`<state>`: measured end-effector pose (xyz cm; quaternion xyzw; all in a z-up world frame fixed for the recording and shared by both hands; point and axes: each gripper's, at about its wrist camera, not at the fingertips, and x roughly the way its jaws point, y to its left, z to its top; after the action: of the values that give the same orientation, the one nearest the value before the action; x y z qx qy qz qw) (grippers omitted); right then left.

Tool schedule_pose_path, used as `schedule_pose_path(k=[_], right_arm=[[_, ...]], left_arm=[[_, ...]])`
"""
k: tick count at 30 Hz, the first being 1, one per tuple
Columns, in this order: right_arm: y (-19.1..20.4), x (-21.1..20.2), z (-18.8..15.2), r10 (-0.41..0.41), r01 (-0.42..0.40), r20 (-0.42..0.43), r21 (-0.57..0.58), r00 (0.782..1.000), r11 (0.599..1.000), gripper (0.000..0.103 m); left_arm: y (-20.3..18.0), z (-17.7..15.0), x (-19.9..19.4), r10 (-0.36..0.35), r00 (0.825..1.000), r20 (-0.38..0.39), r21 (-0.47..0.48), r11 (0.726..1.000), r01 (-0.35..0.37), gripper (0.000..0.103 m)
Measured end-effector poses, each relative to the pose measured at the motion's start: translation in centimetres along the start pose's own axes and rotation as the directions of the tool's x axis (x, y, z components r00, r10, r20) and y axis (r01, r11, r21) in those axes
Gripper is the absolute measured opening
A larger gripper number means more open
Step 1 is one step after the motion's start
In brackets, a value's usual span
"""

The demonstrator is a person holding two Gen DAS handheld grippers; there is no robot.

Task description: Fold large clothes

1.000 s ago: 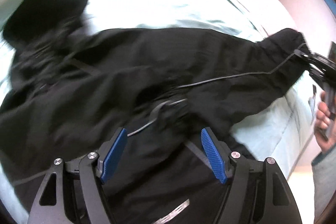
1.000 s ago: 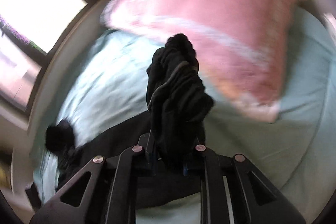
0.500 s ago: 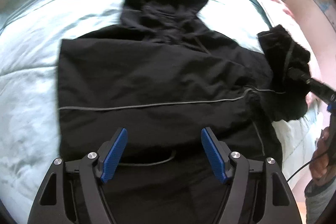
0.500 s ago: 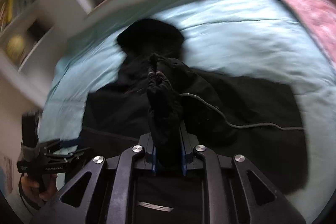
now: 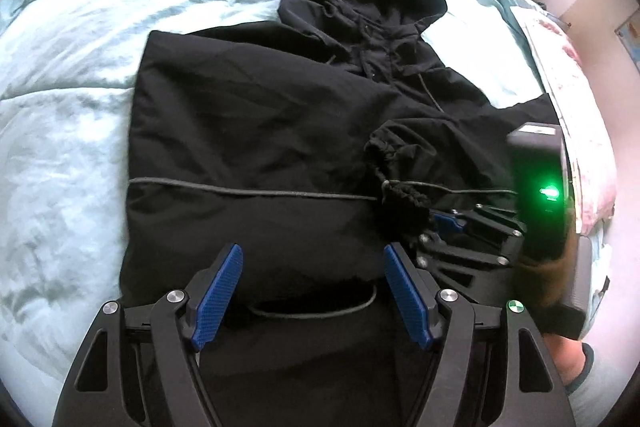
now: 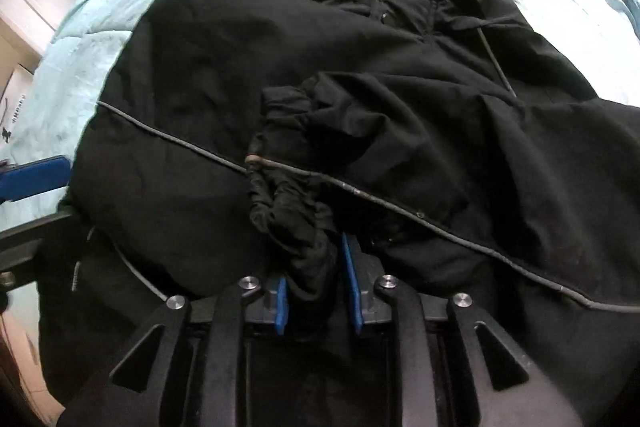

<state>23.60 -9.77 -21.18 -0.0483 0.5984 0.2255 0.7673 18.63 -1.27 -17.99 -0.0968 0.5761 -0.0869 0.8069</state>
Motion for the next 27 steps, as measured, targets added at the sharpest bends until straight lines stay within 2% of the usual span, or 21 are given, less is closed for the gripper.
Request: schedule_pose_path(k=[2, 4, 6, 8, 11, 13, 18, 19, 20, 21, 23, 27], right_arm=[[-0.9, -1.2, -0.7, 0.071, -0.071, 0.010, 0.021, 0.997, 0.997, 0.041], [-1.7, -2.9, -1.6, 0.093, -0.095, 0.041, 0.027, 0.995, 0.995, 0.045], [-2.7, -5.1, -3.2, 0.101, -0.103, 0.073, 0.035, 0.992, 0.994, 0.054], [-3.7, -7.0, -4.6, 0.099, -0.105, 0.104, 0.055, 0.990, 0.993, 0.056], [-5.6, -9.7, -6.9, 0.069, -0.084, 0.125, 0.119, 0.990, 0.989, 0.057], [-7.2, -11.3, -8.4, 0.040, -0.066, 0.141, 0.185, 0.989, 0.981, 0.057], [-10.1, -14.8, -8.7, -0.030, -0.028, 0.184, 0.301, 0.982, 0.953, 0.057], [-10.5, -15.5, -8.8, -0.041, -0.022, 0.191, 0.312, 0.981, 0.950, 0.057], [-11.0, -16.1, -8.9, -0.056, -0.011, 0.198, 0.322, 0.979, 0.947, 0.057], [-11.4, -16.7, -8.9, -0.079, 0.008, 0.204, 0.328, 0.976, 0.945, 0.057], [-11.9, -17.7, -8.8, -0.120, 0.042, 0.216, 0.336, 0.969, 0.941, 0.057], [-13.0, -18.8, -8.3, -0.202, 0.112, 0.228, 0.353, 0.953, 0.929, 0.057]], left_arm=[[0.0, 0.6, -0.1, -0.020, 1.000, 0.019, -0.009, 1.000, 0.020, 0.074], [-0.1, 1.3, -0.3, -0.062, 0.998, 0.033, -0.016, 0.998, 0.062, 0.074], [-0.5, 1.7, -0.3, -0.104, 0.994, 0.034, -0.011, 0.994, 0.105, 0.074], [-1.4, 1.9, 0.3, -0.156, 0.988, 0.006, 0.014, 0.988, 0.156, 0.074], [-3.1, 2.2, 2.6, -0.243, 0.968, -0.067, 0.039, 0.968, 0.246, 0.074], [-4.0, 2.5, 4.7, -0.226, 0.968, -0.108, 0.027, 0.973, 0.230, 0.074], [-5.4, 3.1, 8.0, -0.206, 0.970, -0.131, 0.001, 0.978, 0.208, 0.074], [-5.8, 3.2, 8.4, -0.191, 0.974, -0.124, 0.010, 0.981, 0.194, 0.069], [-6.1, 3.3, 8.6, -0.174, 0.978, -0.115, 0.019, 0.984, 0.177, 0.059], [-6.5, 3.4, 8.7, -0.152, 0.982, -0.112, 0.036, 0.987, 0.157, 0.030], [-6.8, 3.6, 8.6, -0.127, 0.987, -0.098, 0.063, 0.989, 0.133, 0.023], [-6.0, 4.3, 4.7, -0.110, 0.994, 0.019, 0.085, 0.990, 0.108, 0.020]])
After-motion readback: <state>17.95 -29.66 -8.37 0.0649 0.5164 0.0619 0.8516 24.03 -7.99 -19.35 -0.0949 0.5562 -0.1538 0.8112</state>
